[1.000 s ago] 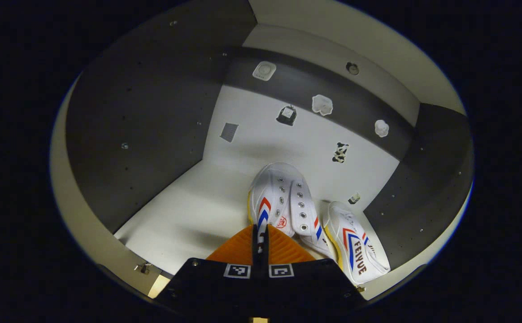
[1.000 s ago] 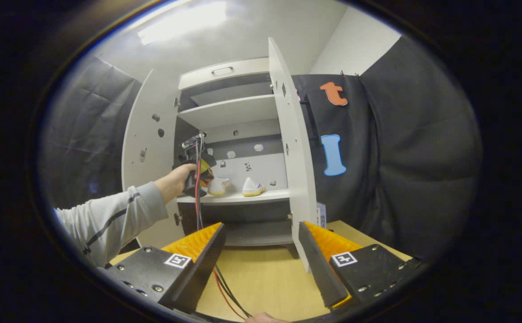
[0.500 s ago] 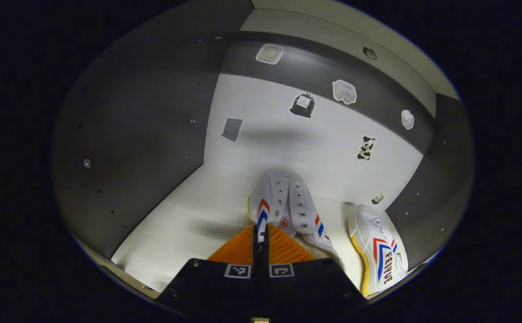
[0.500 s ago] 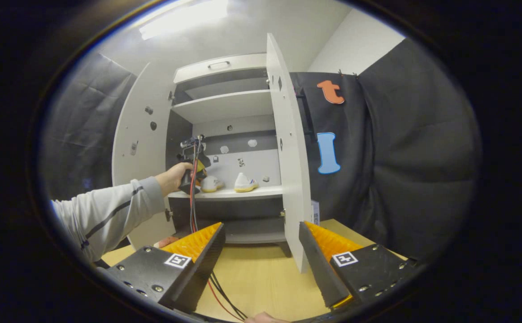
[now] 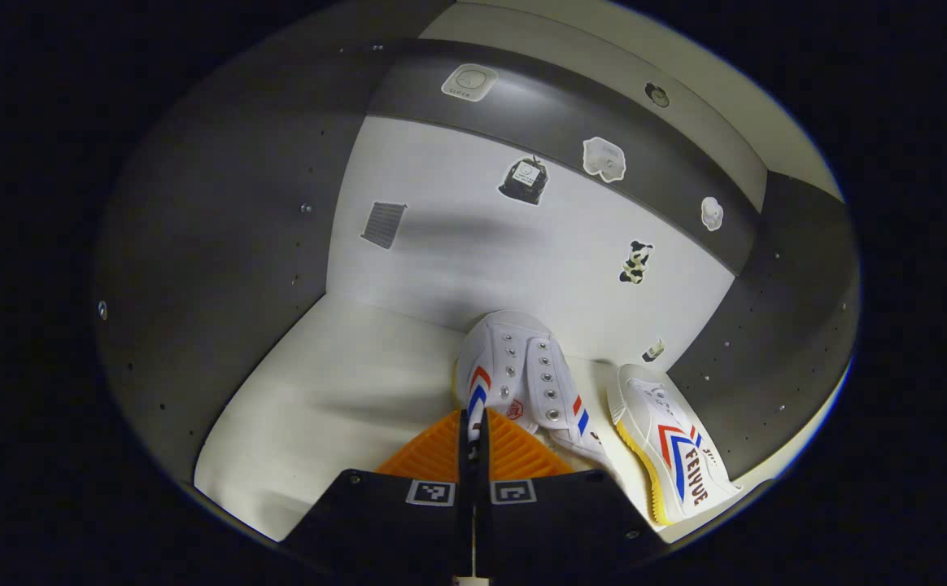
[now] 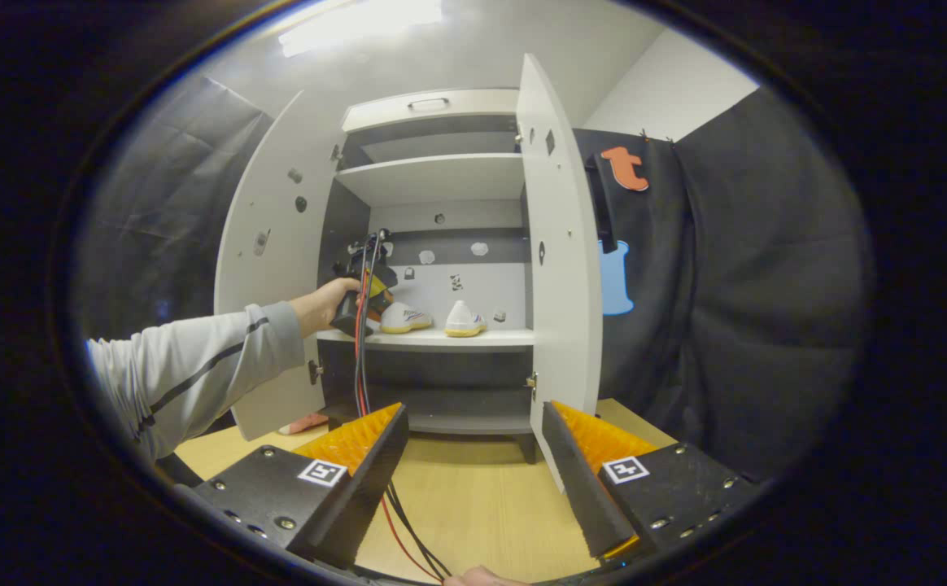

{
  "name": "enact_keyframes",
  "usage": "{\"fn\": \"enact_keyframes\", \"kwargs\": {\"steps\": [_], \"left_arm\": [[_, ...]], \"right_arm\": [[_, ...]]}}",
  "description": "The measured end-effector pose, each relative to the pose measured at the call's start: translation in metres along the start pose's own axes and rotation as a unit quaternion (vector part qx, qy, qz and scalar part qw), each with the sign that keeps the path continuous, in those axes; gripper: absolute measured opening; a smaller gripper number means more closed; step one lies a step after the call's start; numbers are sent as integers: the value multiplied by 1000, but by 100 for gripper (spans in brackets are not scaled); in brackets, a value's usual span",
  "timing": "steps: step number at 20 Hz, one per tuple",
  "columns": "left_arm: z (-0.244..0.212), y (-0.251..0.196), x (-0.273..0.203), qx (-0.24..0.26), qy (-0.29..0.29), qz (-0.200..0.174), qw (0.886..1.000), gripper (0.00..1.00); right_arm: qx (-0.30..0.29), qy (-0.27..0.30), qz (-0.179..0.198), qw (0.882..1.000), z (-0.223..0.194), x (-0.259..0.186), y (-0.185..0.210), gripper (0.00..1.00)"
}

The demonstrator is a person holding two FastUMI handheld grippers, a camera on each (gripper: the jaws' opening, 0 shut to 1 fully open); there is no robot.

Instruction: Grab one shoe with the right hand and put it into the shoe cabinet, grab the other shoe with the left hand and put it into the shoe cabinet; then close the right door with the right hand and the left door with the left hand.

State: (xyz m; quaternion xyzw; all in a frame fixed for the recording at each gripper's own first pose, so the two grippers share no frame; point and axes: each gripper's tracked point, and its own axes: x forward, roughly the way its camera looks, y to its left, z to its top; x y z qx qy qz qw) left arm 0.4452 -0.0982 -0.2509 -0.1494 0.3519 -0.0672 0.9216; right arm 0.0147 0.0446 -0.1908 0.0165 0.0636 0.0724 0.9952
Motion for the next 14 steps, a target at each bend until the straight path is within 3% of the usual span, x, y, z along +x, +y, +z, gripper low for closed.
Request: {"fn": "enact_keyframes", "kwargs": {"steps": [1,3,4,7,8,9,12,14], "left_arm": [[0,-2,1,4,-1,-3,1000,3],[1,5,-3,17,-5,13,1000,18],[3,5,-9,22,-11,14,1000,34],[29,14,-34,52,-85,36,994,52],[35,14,-45,55,-105,40,992,72],[35,12,-58,53,-114,43,991,71],[24,2,-99,64,-113,38,991,96],[23,-7,-135,81,-135,31,987,98]], "right_arm": [[-5,1,0,1000,-1,1,2,98],[-4,2,-3,1000,-2,3,3,98],[-2,2,-3,1000,-1,2,3,98],[2,-5,-9,1000,5,-2,-3,98],[3,-9,-6,1000,8,-6,-5,98],[7,-13,-2,1000,12,-11,-6,98],[19,-29,-16,999,26,-23,-27,98],[18,-36,-35,999,30,-29,-43,98]]}}
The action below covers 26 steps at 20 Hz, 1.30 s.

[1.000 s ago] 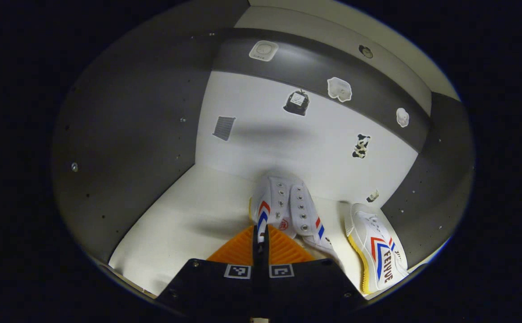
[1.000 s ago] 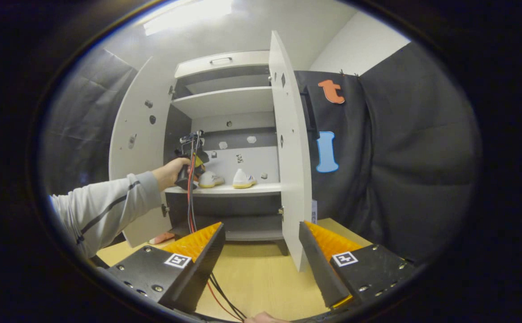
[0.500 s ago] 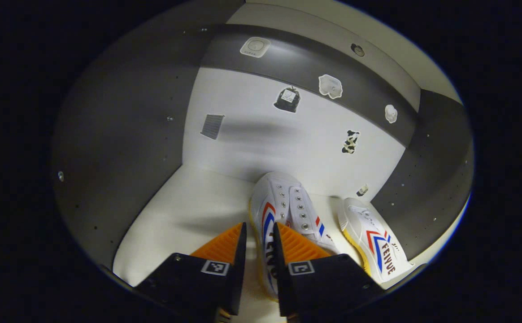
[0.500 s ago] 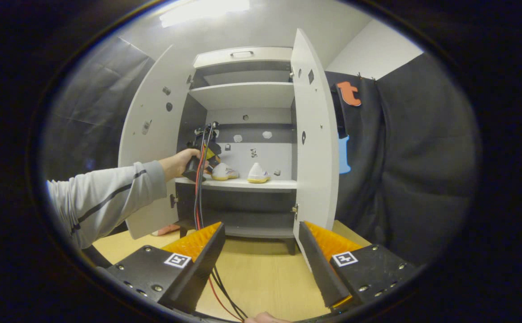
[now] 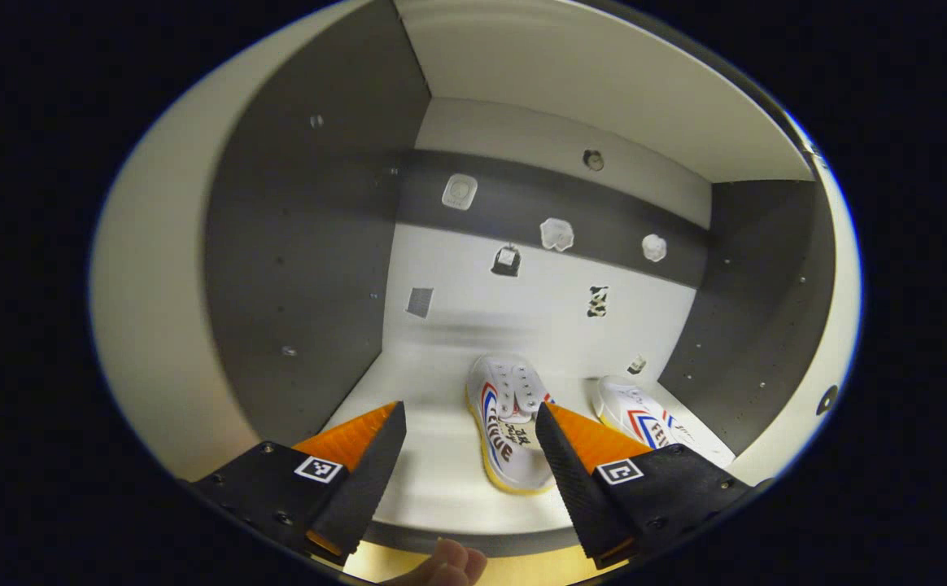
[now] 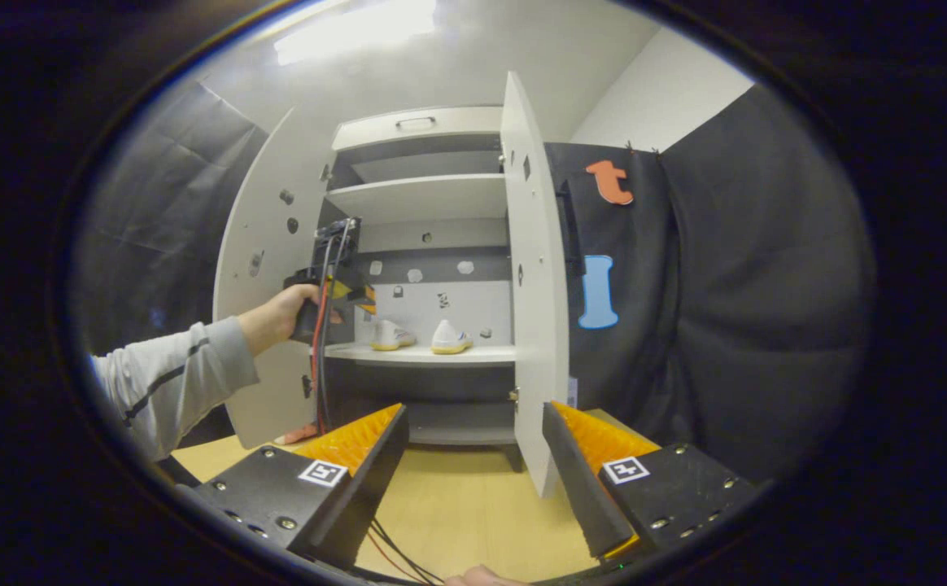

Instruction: Grab one shoe with the right hand and put it into the shoe cabinet, grab the other shoe with the left hand and put it into the shoe cabinet; then close the right door with the right hand and the left door with the left hand.

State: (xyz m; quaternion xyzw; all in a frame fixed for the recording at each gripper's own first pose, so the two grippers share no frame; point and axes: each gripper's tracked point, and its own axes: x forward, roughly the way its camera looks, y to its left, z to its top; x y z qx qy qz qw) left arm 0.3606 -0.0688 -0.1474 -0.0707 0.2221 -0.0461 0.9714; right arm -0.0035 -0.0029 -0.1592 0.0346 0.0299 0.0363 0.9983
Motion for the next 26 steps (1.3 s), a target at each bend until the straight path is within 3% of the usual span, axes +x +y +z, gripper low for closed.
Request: {"fn": "enact_keyframes", "kwargs": {"steps": [4,7,13,17,18,22,26], "left_arm": [[11,-19,-86,14,-33,-33,999,97],[17,-36,-155,55,-75,-79,993,97],[-25,-40,-266,79,-110,-118,984,96],[-51,-16,-310,80,-116,-88,986,92],[-56,-9,-319,77,-116,-81,987,96],[-86,8,-350,73,-112,-62,989,96],[-117,10,-374,74,-117,-79,987,96]], "right_arm": [[4,2,-35,999,0,-1,-31,98],[21,-10,-51,998,11,4,-53,98],[-25,10,-90,996,51,43,-120,98],[-75,6,-82,994,91,72,-147,98],[-83,6,-77,994,99,81,-152,98],[-108,11,-26,994,118,122,-156,98],[-111,12,-18,994,127,170,-173,98]]}}
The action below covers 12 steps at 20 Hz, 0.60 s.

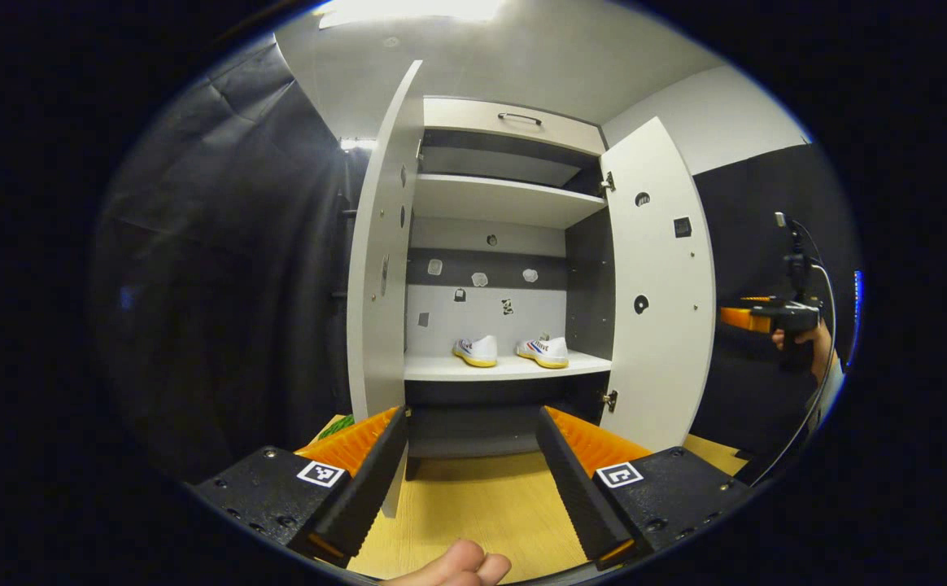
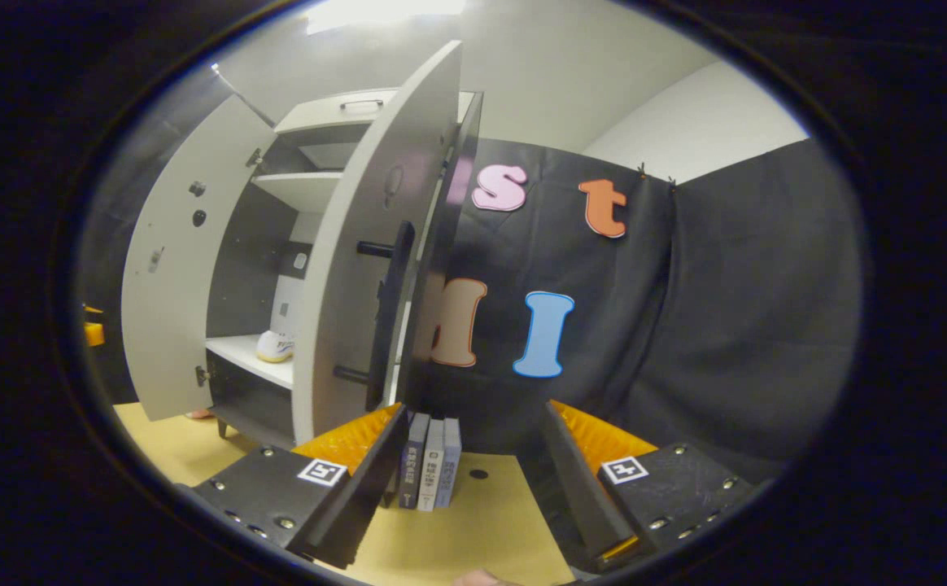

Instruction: Grab one shoe with the right hand and put it into the shoe cabinet, grab the other shoe with the left hand and put it into the shoe cabinet; then close the right door with the right hand and the left door with the left hand.

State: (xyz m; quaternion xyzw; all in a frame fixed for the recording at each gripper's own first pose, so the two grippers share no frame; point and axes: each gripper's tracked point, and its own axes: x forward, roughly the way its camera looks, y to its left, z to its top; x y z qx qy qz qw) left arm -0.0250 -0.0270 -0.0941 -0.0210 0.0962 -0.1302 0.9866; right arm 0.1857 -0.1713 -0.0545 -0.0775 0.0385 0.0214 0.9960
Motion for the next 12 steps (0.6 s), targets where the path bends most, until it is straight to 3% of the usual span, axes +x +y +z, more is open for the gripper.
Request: {"fn": "enact_keyframes", "kwargs": {"steps": [3,6,12], "left_arm": [[-10,-6,-10,-2,4,-30,1000,99],[-12,10,-11,6,9,-16,1000,96],[-15,41,-15,2,4,8,1000,96]], "right_arm": [[65,7,0,998,3,27,-3,98],[118,5,16,993,14,40,4,98],[96,20,17,995,13,40,15,95]]}}
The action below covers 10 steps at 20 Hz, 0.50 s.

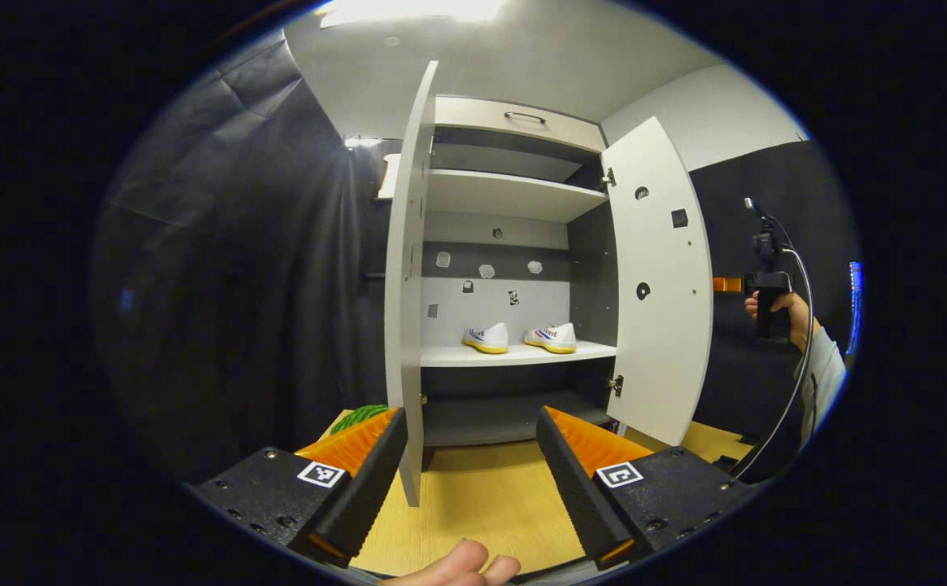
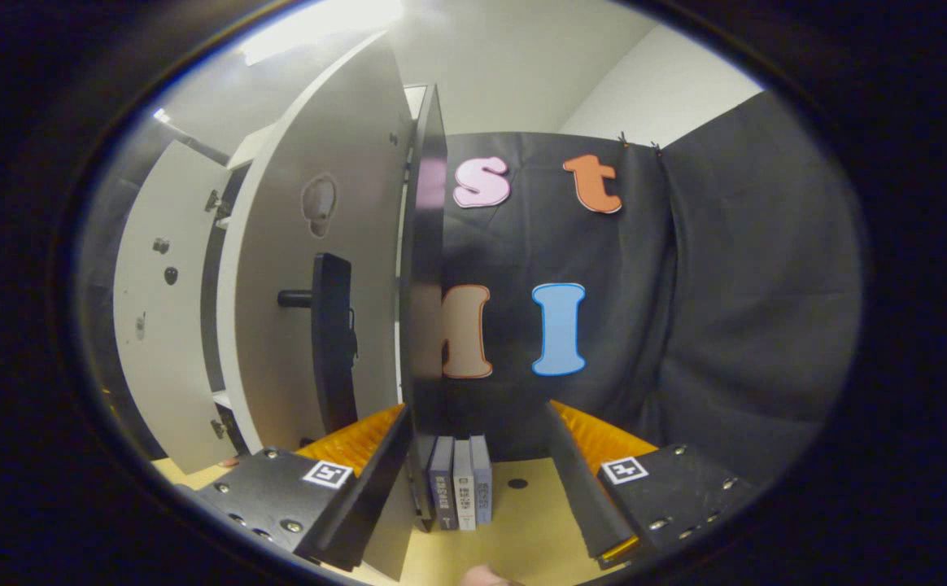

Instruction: Grab one shoe with the right hand and put it into the shoe cabinet, grab the other shoe with the left hand and put it into the shoe cabinet; then close the right door with the right hand and the left door with the left hand.

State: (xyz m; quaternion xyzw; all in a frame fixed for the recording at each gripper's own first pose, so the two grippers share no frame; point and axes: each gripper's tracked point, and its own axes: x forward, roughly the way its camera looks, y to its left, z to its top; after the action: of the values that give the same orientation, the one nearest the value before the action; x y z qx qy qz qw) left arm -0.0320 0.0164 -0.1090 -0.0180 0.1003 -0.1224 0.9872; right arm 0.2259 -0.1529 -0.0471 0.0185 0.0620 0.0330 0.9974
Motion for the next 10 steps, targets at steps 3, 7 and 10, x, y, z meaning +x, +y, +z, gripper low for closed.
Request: {"fn": "enact_keyframes", "kwargs": {"steps": [3,7,10], "left_arm": [[-5,7,-2,-10,4,5,1000,96],[-10,6,-2,-21,7,-4,1000,96],[-13,10,3,-21,12,1,1000,96]], "right_arm": [[-13,2,1,1000,3,-3,14,95],[-6,10,23,1000,1,-4,49,95],[-7,15,35,999,-1,-2,82,95]]}}
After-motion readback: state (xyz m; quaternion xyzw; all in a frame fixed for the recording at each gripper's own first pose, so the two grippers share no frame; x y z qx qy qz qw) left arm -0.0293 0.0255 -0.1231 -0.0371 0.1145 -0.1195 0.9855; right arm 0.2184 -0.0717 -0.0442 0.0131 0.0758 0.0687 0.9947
